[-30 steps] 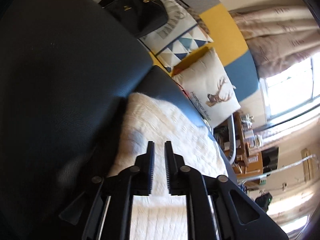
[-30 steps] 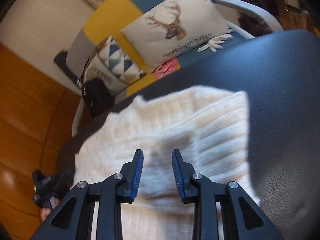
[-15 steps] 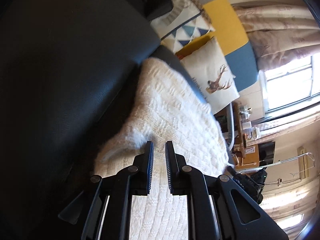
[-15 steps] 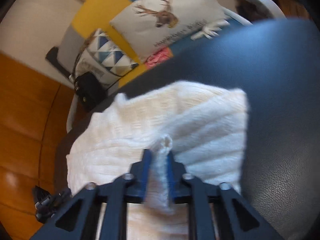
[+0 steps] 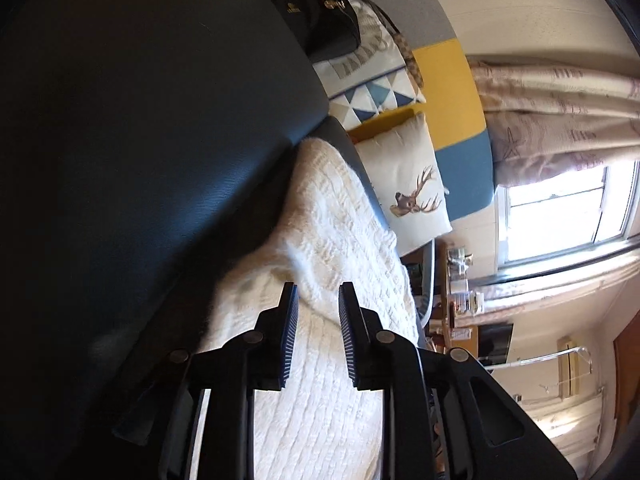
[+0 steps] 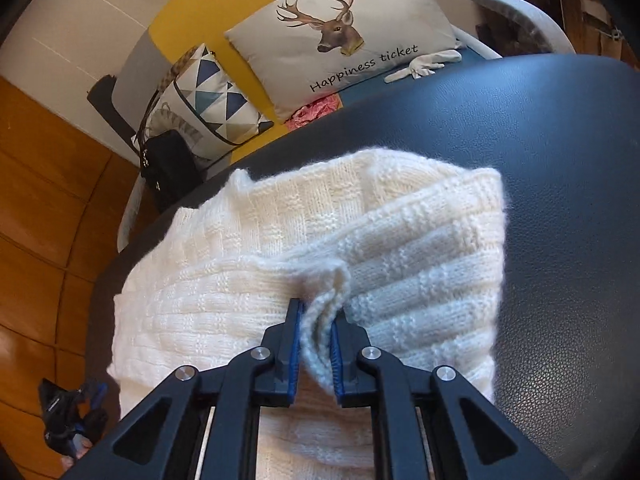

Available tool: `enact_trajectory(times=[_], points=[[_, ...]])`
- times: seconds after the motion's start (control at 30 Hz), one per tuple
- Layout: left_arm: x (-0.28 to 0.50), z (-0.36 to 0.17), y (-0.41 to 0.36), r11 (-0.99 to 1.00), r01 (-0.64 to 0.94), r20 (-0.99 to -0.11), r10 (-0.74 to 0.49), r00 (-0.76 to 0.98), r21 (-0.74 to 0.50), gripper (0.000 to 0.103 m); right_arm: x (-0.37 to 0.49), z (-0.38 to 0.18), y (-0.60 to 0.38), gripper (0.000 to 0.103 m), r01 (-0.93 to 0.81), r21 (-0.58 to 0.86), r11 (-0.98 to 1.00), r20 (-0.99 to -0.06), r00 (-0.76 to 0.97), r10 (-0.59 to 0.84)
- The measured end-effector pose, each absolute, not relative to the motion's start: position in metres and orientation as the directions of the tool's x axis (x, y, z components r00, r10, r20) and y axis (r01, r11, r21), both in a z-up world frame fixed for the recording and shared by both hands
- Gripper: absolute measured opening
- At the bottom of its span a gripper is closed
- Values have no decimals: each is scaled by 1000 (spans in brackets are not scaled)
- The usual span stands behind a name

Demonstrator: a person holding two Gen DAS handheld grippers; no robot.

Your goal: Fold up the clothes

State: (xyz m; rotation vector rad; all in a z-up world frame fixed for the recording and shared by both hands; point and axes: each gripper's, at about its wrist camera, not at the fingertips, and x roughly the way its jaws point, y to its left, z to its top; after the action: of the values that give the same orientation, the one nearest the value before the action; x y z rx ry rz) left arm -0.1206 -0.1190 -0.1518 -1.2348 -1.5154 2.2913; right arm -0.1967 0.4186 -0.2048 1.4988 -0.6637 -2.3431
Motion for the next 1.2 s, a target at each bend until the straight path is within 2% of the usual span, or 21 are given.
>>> enact_trajectory(times=[0.1, 0.23, 0.33, 0.43, 0.53, 0.57, 0.73, 0.8, 0.9, 0.93, 1.0, 1.03, 1.07, 1.2], points=[[-135, -159, -114, -503, 343, -584, 471, -661, -794, 25, -197, -201, 414, 12, 8, 488, -873, -791, -419, -446], [-130, -155, -116, -512, 343, -570, 394, -721, -788, 11, -192, -188, 407, 12, 62, 450, -891, -781, -456, -427], [-123, -153, -120, -521, 342, -563, 357, -745, -782, 10, -186, -183, 409, 12, 82, 470, -879, -756, -478, -448], [-126, -168, -122, -517, 384, -604, 368, -707, -765, 10, -188, -205, 411, 9, 41, 446, -894, -797, -436, -418], [-125, -173, -125, -497, 391, -606, 408, -683, -775, 11, -186, -203, 419, 9, 14, 484, -875, -780, -447, -438], [-123, -171, -127, -490, 397, -608, 412, -679, -776, 15, -185, -198, 419, 11, 14, 485, -875, -777, -453, -438], [-99, -146, -131, -484, 400, -593, 360, -720, -779, 17, -175, -173, 428, 12, 35, 521, -853, -731, -498, -467], [-95, -131, -126, -511, 367, -573, 335, -748, -778, 17, -173, -172, 425, 12, 38, 483, -875, -762, -473, -442], [-110, -116, -106, -569, 297, -556, 357, -751, -767, 20, -171, -177, 423, 12, 4, 373, -928, -827, -452, -334], [-119, -113, -100, -582, 279, -556, 374, -742, -764, 21, -171, -178, 426, 12, -13, 381, -925, -830, -446, -335], [-137, -111, -84, -611, 250, -568, 408, -715, -752, 22, -170, -180, 434, 16, -49, 449, -892, -816, -430, -387], [-145, -111, -77, -626, 240, -577, 413, -705, -742, 23, -170, -180, 439, 27, -68, 482, -873, -807, -422, -413], [-153, -111, -70, -642, 230, -586, 418, -695, -731, 23, -172, -184, 441, 30, -84, 514, -853, -802, -399, -444], [-172, -120, -51, -703, 227, -647, 414, -640, -674, 23, -171, -191, 442, 30, -89, 578, -811, -777, -363, -514]])
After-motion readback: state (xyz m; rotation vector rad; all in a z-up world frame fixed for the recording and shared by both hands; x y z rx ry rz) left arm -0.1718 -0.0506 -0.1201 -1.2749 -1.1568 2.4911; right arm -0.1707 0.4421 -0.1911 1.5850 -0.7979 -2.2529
